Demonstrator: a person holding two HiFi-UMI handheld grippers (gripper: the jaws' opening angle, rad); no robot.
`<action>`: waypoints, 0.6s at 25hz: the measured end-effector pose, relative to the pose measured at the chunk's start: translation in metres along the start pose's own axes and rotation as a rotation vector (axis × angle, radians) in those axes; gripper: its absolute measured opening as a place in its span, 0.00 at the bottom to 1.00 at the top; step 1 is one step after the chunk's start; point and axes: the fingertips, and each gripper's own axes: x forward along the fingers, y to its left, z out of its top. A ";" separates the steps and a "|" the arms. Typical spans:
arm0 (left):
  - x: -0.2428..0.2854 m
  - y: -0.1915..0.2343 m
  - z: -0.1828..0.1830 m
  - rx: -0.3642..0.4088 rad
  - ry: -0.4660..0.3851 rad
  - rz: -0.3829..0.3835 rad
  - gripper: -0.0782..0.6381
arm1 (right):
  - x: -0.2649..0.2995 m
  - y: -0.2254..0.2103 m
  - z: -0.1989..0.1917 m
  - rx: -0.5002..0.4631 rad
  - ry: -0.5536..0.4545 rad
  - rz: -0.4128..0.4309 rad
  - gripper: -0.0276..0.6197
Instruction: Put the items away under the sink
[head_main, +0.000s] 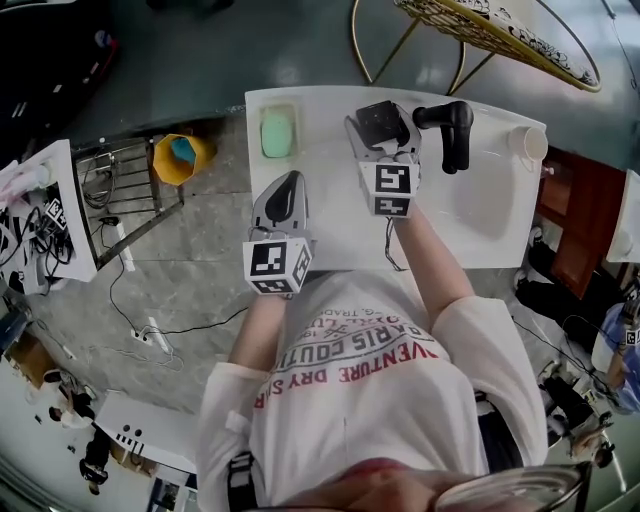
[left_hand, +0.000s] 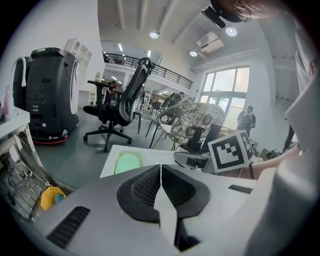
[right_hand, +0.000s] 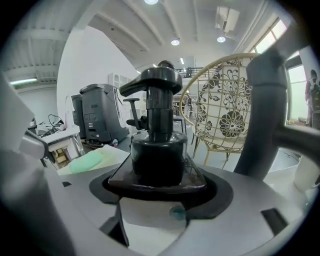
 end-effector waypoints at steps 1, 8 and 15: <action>-0.003 -0.001 -0.001 0.003 -0.001 -0.003 0.15 | -0.005 0.002 0.002 -0.003 -0.005 0.009 0.63; -0.035 -0.016 0.003 0.037 -0.042 -0.034 0.15 | -0.059 0.030 0.014 -0.012 -0.048 0.079 0.63; -0.098 -0.039 -0.020 0.081 -0.074 -0.063 0.15 | -0.141 0.057 -0.004 0.000 -0.076 0.074 0.63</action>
